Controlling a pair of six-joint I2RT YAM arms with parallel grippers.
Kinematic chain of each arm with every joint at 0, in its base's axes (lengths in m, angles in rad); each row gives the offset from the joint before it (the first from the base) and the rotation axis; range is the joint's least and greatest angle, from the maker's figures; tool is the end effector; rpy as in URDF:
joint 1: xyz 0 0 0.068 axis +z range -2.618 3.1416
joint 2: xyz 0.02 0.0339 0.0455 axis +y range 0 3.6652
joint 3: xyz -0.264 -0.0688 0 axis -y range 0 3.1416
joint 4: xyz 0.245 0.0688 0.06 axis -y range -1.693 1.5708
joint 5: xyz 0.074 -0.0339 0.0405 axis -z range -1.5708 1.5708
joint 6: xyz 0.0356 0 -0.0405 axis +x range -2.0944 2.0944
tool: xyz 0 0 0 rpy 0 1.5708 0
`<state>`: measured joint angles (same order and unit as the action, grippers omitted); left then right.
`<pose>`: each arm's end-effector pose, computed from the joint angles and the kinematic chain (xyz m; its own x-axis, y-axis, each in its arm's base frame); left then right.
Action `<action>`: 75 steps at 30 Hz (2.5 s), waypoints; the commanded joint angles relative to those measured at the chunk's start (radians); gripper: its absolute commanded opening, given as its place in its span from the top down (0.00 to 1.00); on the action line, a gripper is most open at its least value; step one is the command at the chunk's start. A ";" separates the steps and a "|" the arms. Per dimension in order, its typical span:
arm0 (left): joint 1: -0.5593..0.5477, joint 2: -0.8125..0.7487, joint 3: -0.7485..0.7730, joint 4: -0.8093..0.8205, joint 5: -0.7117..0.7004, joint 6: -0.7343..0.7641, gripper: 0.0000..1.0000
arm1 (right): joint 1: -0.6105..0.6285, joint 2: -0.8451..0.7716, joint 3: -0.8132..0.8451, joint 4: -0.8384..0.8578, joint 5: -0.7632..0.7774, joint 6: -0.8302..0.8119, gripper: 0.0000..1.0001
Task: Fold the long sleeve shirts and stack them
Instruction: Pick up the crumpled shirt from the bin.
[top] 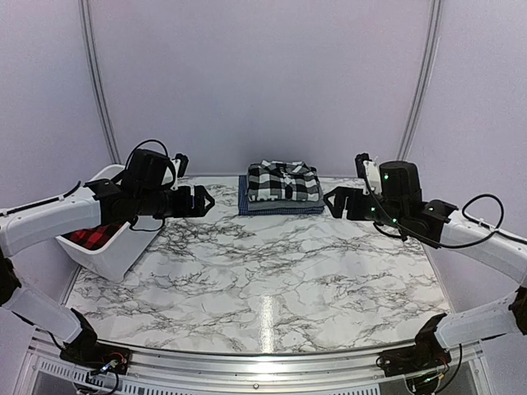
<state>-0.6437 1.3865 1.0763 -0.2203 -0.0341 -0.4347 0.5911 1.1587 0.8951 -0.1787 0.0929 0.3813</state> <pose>0.2549 -0.1897 0.2999 -0.6098 -0.0687 -0.7896 0.3523 0.8690 -0.3476 0.2222 0.1451 0.3026 -0.5105 0.1036 -0.8536 -0.3182 0.8995 0.2995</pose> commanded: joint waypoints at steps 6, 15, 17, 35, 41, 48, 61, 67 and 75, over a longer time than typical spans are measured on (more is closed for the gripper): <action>-0.001 -0.033 0.043 0.058 -0.053 0.033 0.01 | 0.006 -0.002 0.054 -0.038 0.065 0.008 0.01; 0.041 -0.077 0.101 -0.055 -0.186 -0.013 0.01 | 0.006 -0.001 0.078 -0.045 0.086 -0.011 0.01; 0.073 -0.100 0.110 -0.099 -0.225 -0.023 0.01 | 0.006 0.002 0.080 -0.044 0.087 -0.019 0.01; 0.522 -0.047 0.082 -0.420 -0.349 -0.161 0.01 | -0.008 -0.032 0.022 0.058 0.073 -0.081 0.02; 0.620 0.110 0.079 -0.397 -0.349 -0.148 0.01 | -0.010 -0.022 0.017 0.061 0.038 -0.091 0.02; 0.697 0.286 0.120 -0.343 -0.281 -0.155 0.01 | -0.010 -0.030 -0.005 0.071 0.027 -0.074 0.01; 0.702 0.360 0.150 -0.261 -0.200 -0.176 0.82 | -0.011 -0.025 -0.005 0.061 0.010 -0.051 0.02; 0.696 0.258 0.184 -0.260 -0.196 -0.125 1.00 | -0.012 -0.019 0.008 0.065 -0.002 -0.050 0.01; 0.653 0.128 0.265 -0.265 -0.217 -0.068 1.00 | -0.012 0.014 0.051 0.051 -0.004 -0.038 0.02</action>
<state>0.0292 1.5974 1.2774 -0.4976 -0.2394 -0.5457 0.5846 1.1526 0.8787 -0.1299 0.0948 0.3248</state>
